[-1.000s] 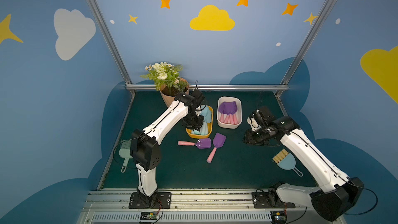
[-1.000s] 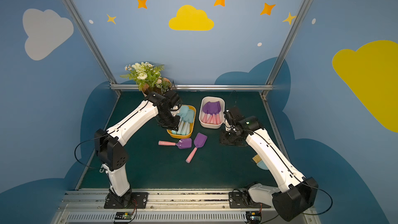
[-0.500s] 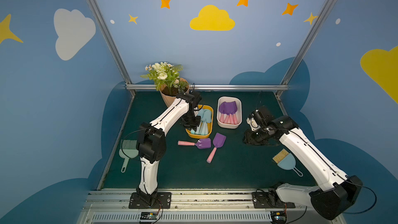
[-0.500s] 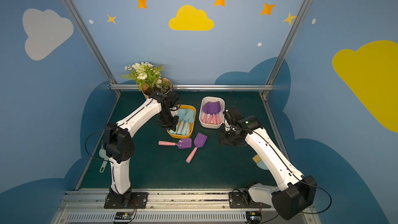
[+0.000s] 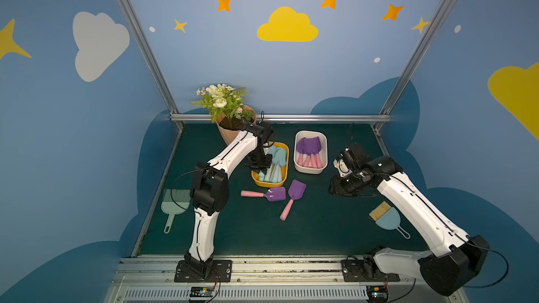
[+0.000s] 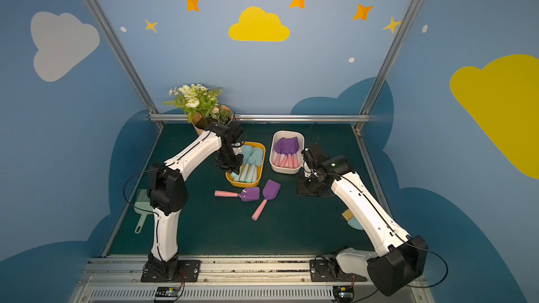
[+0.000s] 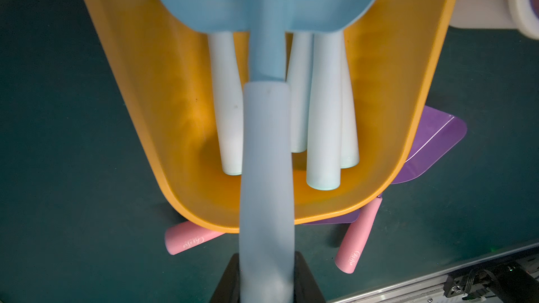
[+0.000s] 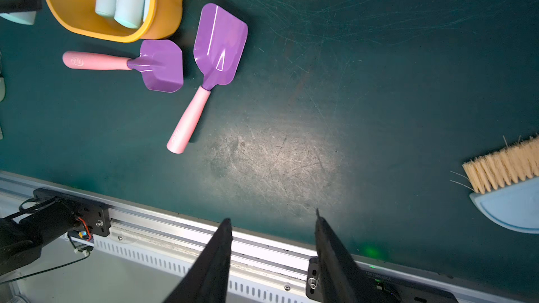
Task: Sort the small shovels by color and place them into the storage box
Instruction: Place the shovel in the storage box.
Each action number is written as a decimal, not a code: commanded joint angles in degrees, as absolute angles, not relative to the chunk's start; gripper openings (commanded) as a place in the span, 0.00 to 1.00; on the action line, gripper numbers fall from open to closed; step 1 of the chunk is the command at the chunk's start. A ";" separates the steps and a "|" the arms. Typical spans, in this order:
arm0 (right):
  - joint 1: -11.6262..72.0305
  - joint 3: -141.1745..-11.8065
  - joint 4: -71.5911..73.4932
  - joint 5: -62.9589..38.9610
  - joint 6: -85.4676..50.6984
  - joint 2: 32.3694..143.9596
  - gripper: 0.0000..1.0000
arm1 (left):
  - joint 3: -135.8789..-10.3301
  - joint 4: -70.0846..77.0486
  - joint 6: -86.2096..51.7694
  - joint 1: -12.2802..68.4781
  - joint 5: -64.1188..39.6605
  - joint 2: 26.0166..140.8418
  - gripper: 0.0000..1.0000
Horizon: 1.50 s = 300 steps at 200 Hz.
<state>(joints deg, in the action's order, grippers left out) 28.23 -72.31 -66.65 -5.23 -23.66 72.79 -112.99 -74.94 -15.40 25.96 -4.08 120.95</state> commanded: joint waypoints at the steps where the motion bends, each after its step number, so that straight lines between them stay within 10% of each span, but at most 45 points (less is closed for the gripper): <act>1: 28.23 -73.45 -67.58 -5.01 -23.23 73.37 0.47 | -114.76 -75.06 -14.30 25.61 -3.78 122.56 0.03; 300: 28.18 -72.95 -67.85 -6.33 -23.64 75.14 0.47 | -114.82 -71.46 -13.44 24.70 -3.07 127.55 0.03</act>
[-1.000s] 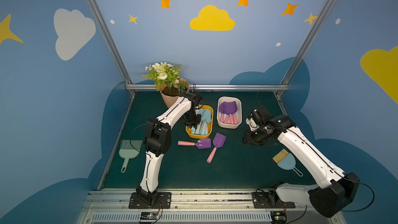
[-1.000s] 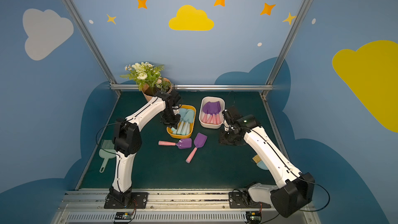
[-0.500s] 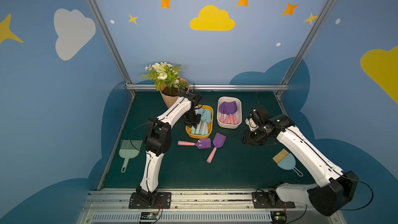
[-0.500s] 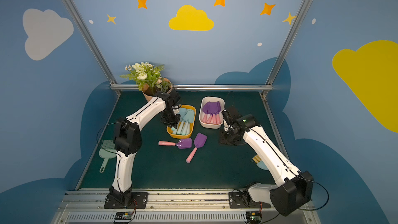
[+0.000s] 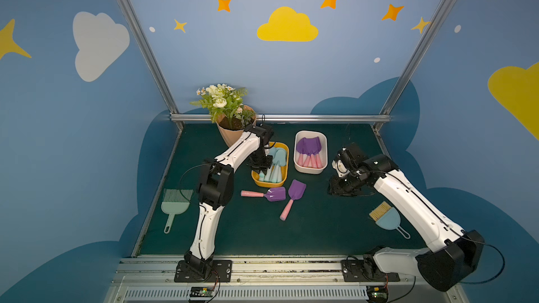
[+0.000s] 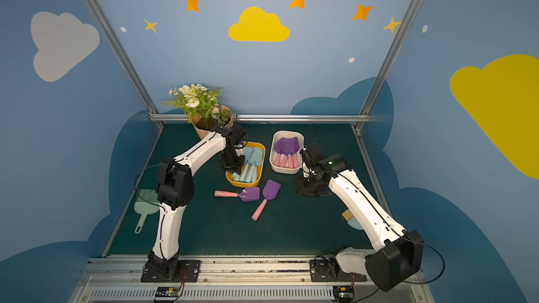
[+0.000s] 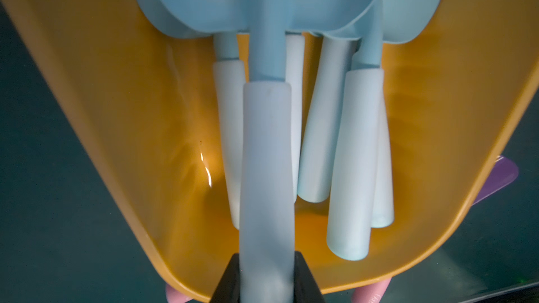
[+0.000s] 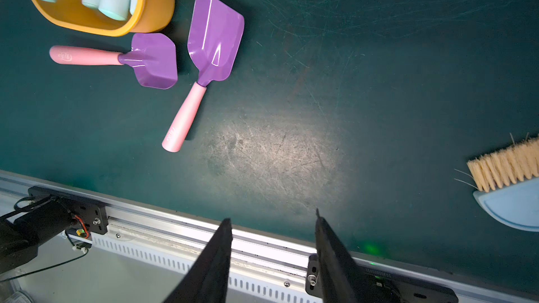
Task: Sort the small shovels by color and place them into the storage box
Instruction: Place the shovel in the storage box.
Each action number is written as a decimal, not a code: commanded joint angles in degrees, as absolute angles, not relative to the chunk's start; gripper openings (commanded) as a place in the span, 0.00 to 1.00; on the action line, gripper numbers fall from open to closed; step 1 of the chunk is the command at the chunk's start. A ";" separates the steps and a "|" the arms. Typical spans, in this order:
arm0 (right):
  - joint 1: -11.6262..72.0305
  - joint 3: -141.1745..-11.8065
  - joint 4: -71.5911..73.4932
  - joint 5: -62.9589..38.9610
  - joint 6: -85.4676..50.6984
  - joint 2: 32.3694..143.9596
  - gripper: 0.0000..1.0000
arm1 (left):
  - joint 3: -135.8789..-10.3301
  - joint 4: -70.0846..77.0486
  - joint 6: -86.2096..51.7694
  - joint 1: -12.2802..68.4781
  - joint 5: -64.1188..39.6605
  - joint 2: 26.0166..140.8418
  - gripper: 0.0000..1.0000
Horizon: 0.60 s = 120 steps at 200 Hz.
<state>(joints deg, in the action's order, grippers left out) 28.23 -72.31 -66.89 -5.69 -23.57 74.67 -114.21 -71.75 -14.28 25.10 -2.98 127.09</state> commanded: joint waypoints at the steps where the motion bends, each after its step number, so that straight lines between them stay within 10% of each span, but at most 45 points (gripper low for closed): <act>1: 28.19 -73.00 -67.85 -6.33 -23.64 75.14 0.47 | -114.85 -71.46 -13.44 24.70 -3.07 127.58 0.03; 120: 28.27 -73.00 -67.82 -6.94 -23.41 75.85 0.47 | -113.48 -70.42 -13.23 24.70 -3.52 128.34 0.03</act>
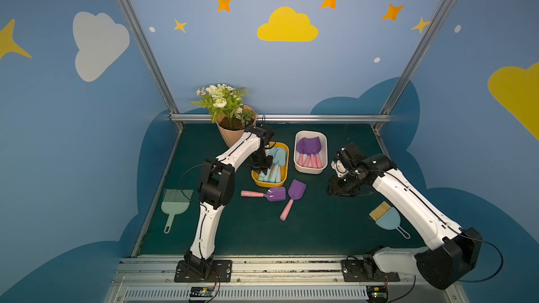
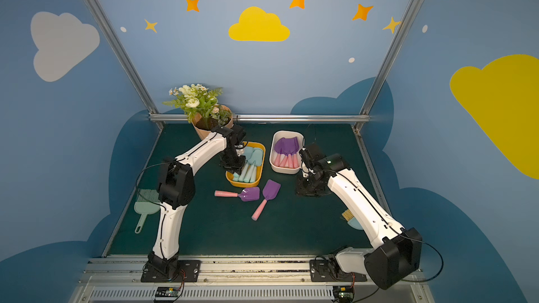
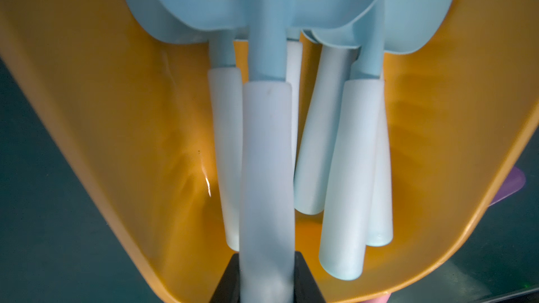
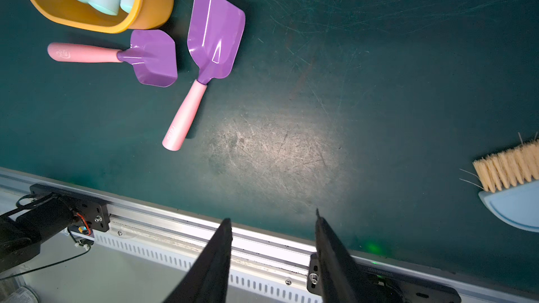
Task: Sort the small shovels by color and place them into the storage box
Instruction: Place the shovel in the storage box.
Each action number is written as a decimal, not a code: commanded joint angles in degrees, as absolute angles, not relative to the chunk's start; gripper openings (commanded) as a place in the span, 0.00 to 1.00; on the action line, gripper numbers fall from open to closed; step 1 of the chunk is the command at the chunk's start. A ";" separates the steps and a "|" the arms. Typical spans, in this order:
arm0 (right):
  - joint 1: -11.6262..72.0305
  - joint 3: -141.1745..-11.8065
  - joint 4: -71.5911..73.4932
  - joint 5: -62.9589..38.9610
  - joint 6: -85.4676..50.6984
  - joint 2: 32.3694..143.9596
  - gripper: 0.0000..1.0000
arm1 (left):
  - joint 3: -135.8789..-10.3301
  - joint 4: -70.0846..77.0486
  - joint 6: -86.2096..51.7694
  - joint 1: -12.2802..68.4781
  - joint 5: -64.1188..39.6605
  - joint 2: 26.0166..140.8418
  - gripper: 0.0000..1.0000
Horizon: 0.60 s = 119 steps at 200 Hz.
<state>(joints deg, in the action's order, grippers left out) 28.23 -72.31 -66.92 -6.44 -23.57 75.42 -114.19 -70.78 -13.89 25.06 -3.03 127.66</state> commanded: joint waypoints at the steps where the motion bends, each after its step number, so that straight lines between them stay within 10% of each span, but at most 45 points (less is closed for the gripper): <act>1: 28.29 -73.02 -67.84 -6.94 -23.44 75.85 0.47 | -113.47 -70.41 -13.25 24.70 -3.56 128.33 0.03; 119: 28.34 -73.11 -67.85 -8.08 -23.38 76.82 0.47 | -109.01 -68.64 -13.71 24.70 -4.04 126.61 0.06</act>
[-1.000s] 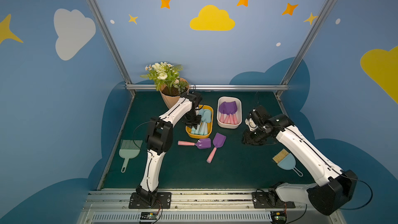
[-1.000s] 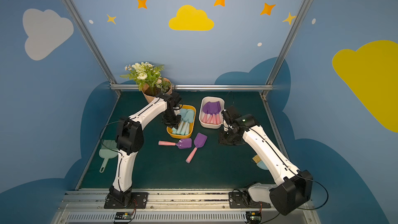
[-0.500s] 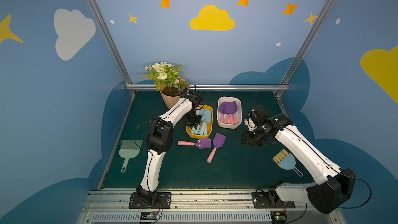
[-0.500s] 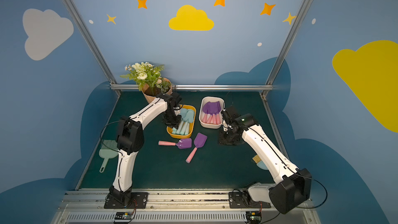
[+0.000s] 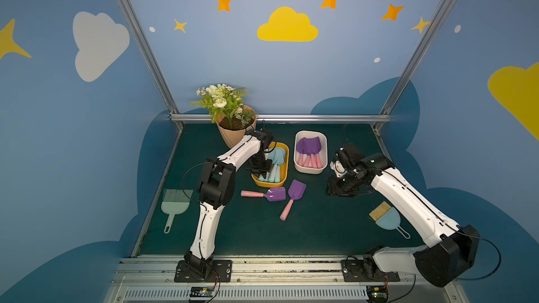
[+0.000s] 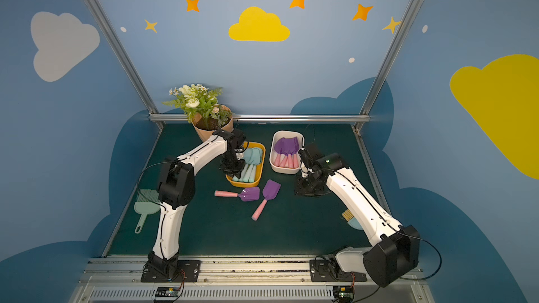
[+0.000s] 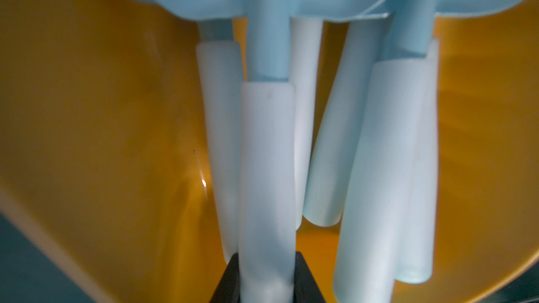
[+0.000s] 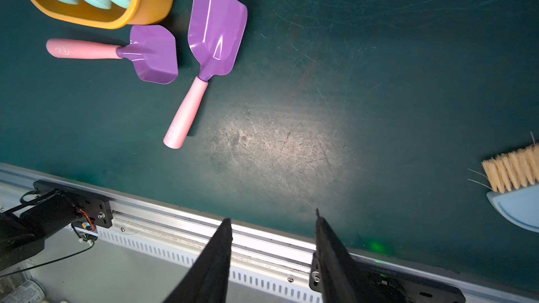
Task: Sort the small shovels by color and place them into the storage box
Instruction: Place the shovel in the storage box.
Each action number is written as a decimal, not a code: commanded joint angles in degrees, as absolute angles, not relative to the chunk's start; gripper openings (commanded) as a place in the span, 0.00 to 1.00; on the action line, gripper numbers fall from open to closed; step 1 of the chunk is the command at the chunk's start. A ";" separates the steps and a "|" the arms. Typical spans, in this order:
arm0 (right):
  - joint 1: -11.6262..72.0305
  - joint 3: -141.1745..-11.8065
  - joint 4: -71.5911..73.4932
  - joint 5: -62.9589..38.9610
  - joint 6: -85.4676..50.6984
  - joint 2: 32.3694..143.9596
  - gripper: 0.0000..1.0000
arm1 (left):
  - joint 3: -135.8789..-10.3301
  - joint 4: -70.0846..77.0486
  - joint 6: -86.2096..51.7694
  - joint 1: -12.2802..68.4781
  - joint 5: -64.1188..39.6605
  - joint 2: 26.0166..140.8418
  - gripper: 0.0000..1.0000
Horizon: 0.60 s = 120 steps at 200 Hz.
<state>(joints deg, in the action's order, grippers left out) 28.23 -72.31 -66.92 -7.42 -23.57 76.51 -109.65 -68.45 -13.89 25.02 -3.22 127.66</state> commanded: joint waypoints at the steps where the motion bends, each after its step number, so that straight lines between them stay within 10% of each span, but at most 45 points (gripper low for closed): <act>1: 28.37 -73.07 -67.85 -8.08 -23.38 76.82 0.47 | -109.00 -68.64 -13.67 24.70 -4.00 126.58 0.06; 120: 28.38 -73.38 -67.85 -8.00 -23.22 77.16 0.47 | -108.89 -68.94 -13.80 24.76 -3.52 125.25 0.22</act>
